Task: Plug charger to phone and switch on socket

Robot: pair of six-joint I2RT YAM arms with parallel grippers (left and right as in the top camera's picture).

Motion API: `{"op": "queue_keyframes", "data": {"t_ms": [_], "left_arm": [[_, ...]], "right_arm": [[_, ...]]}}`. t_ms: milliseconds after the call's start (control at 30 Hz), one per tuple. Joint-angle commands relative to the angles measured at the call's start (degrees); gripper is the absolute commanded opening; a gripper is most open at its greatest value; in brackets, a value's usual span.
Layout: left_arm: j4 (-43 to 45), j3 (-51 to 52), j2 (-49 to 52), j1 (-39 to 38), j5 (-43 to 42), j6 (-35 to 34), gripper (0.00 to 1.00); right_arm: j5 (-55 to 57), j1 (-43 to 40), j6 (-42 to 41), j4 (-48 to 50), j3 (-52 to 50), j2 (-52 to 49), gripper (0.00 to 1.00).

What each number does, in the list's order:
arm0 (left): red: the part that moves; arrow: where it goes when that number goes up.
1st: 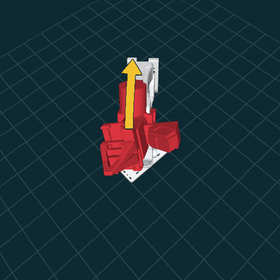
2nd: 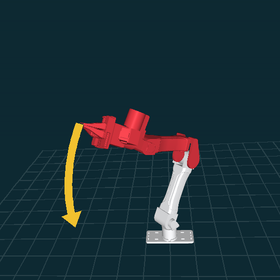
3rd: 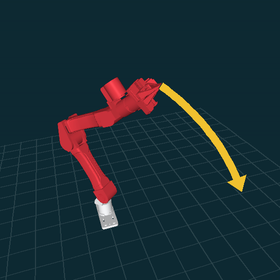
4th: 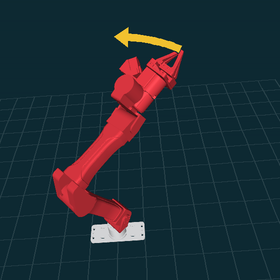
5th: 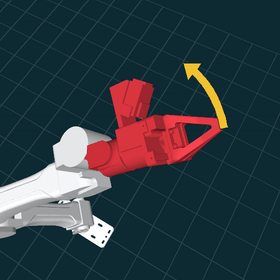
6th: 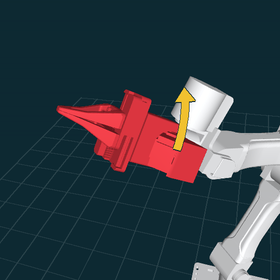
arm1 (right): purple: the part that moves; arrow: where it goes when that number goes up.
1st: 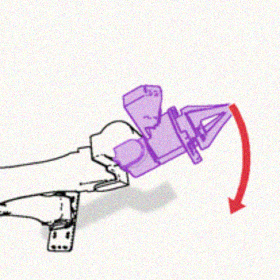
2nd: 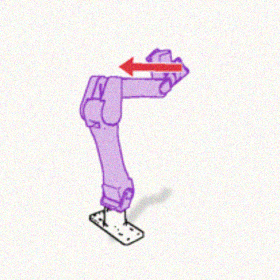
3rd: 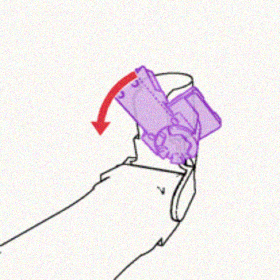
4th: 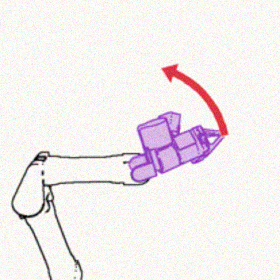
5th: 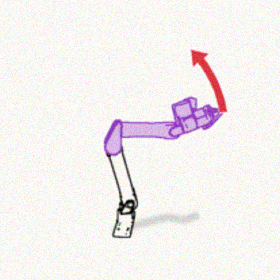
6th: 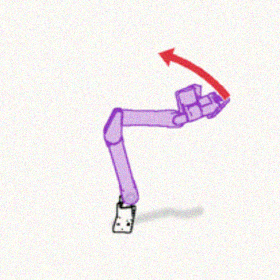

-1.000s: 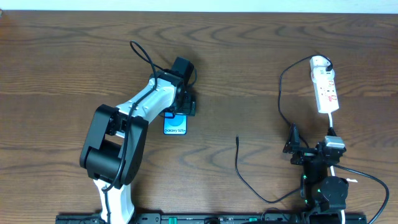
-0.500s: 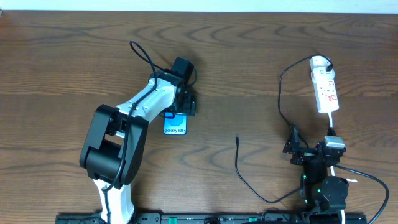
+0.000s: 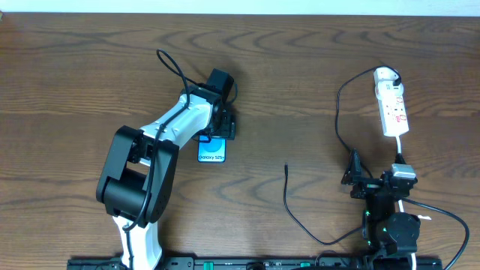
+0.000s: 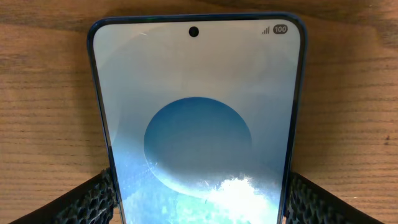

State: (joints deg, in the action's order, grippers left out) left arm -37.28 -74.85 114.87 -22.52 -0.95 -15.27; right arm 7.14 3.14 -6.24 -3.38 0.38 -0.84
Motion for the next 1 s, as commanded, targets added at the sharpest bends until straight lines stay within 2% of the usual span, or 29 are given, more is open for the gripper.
{"op": "queue_keyframes", "data": {"t_ms": [0,967], "left_arm": [[-0.3,1.5,0.9,0.1,1.6,-0.5,0.83],[-0.3,1.5,0.9,0.1,1.6,-0.5,0.77]], "right_arm": [[-0.2,0.2,0.8,-0.2,-0.1,0.5,0.99],[-0.2,0.2,0.8,-0.2,-0.1,0.5,0.99]]}}
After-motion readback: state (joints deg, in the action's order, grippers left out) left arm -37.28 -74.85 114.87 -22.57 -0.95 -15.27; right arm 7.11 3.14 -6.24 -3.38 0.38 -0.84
